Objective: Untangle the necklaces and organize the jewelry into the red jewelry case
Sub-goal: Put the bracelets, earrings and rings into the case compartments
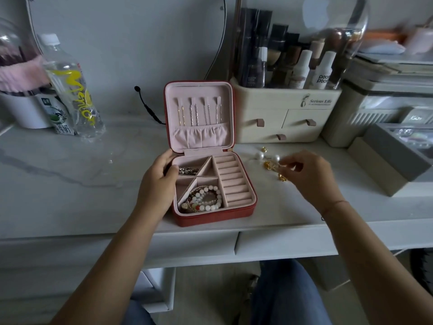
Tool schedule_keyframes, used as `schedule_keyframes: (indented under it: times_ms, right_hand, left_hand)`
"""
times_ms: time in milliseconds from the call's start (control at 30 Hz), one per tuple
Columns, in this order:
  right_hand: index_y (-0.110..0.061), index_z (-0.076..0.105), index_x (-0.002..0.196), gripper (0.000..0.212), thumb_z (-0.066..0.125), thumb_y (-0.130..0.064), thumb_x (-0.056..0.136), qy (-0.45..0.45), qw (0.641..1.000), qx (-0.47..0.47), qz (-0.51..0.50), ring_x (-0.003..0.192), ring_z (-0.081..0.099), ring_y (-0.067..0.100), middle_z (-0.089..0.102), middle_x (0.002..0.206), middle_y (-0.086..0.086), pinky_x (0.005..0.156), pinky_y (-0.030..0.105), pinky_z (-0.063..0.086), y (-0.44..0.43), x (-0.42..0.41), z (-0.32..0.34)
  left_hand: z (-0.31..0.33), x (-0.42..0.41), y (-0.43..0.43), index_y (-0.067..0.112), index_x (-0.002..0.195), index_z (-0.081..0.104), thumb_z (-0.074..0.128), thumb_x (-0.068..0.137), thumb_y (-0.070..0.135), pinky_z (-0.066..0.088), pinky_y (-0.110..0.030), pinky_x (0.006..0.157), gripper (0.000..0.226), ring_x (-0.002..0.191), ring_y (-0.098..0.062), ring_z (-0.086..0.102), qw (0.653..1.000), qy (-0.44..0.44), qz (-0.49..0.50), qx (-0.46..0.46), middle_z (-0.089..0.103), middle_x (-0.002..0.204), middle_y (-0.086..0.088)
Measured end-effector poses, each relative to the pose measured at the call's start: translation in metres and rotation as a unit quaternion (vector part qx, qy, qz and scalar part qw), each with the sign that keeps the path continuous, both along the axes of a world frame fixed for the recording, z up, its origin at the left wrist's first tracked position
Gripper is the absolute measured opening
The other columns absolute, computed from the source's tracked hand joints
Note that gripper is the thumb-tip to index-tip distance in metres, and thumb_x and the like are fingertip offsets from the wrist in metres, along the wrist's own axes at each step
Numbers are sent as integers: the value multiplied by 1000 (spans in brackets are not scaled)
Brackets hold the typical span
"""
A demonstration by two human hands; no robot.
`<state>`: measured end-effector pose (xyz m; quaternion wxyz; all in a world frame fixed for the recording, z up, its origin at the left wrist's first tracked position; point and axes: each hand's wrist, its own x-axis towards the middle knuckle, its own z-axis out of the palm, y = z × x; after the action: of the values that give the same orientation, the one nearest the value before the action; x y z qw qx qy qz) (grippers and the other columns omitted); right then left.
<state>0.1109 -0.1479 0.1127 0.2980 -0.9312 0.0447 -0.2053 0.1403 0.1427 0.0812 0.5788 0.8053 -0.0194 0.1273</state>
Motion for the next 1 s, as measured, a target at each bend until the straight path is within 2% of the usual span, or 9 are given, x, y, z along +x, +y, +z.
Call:
schedule_keyframes:
  times_ms: [267, 367, 500, 633, 667, 733, 900, 1000]
  right_hand:
    - [-16, 73, 91, 13, 73, -16, 78, 33, 997, -67, 7, 83, 57, 19, 64, 92, 2, 70, 25, 36, -6, -2, -17]
    - [-16, 70, 88, 10, 73, -17, 79, 16, 998, -63, 18, 76, 58, 17, 62, 87, -2, 65, 25, 37, -1, -1, -14]
    - [-14, 66, 88, 8, 71, -15, 82, 11, 995, 67, 78, 57, 62, 4, 67, 72, -3, 52, 17, 48, 23, 4, 6]
    - [-6, 65, 90, 13, 71, -2, 80, 37, 964, 209, 158, 62, 66, 10, 69, 75, 7, 62, 23, 56, 55, 26, 22]
    - [-7, 66, 90, 14, 72, -1, 79, 34, 964, 206, 164, 66, 66, 13, 70, 77, 8, 66, 25, 57, 60, 32, 23]
    - [-10, 69, 91, 14, 72, -4, 78, 13, 976, 135, 168, 75, 66, 14, 71, 83, 6, 73, 24, 56, 68, 45, 23]
    - [-13, 70, 91, 16, 69, -3, 78, -17, 978, 13, 210, 77, 60, 4, 69, 92, 2, 70, 4, 44, 80, 55, 13]
    - [-11, 72, 95, 19, 71, -4, 78, -6, 964, -32, 265, 79, 59, 4, 66, 98, 1, 74, 6, 44, 74, 55, 10]
  left_hand:
    - [1, -1, -1, 21, 134, 53, 47, 96, 8, 35, -8, 85, 41, 112, -3, 54, 1000, 0, 2, 5, 60, 123, 12]
    - [2, -3, -1, 22, 135, 53, 46, 96, 9, 36, -11, 86, 42, 112, -3, 54, 1000, 6, 4, 6, 60, 124, 12]
    - [2, -3, -1, 22, 136, 52, 47, 96, 10, 36, -19, 94, 42, 117, -6, 53, 1000, 8, 3, 4, 59, 129, 9]
    - [3, -3, -1, 21, 137, 51, 47, 97, 12, 35, -18, 93, 41, 117, -5, 52, 1000, 17, 6, 6, 58, 128, 9]
    - [3, -3, -1, 21, 136, 51, 47, 97, 12, 36, -16, 91, 41, 116, -5, 52, 1000, 17, 7, 8, 58, 127, 9]
    - [2, -2, -1, 21, 135, 52, 47, 97, 11, 36, -13, 88, 40, 115, -5, 53, 1000, 15, 7, 11, 59, 125, 10]
    - [3, -3, 0, 23, 136, 51, 47, 97, 12, 36, -16, 90, 41, 115, -4, 54, 1000, 17, 3, 6, 60, 127, 9]
    - [3, -4, -1, 23, 137, 50, 47, 97, 13, 36, -19, 91, 42, 116, -5, 53, 1000, 18, 4, 6, 59, 129, 8]
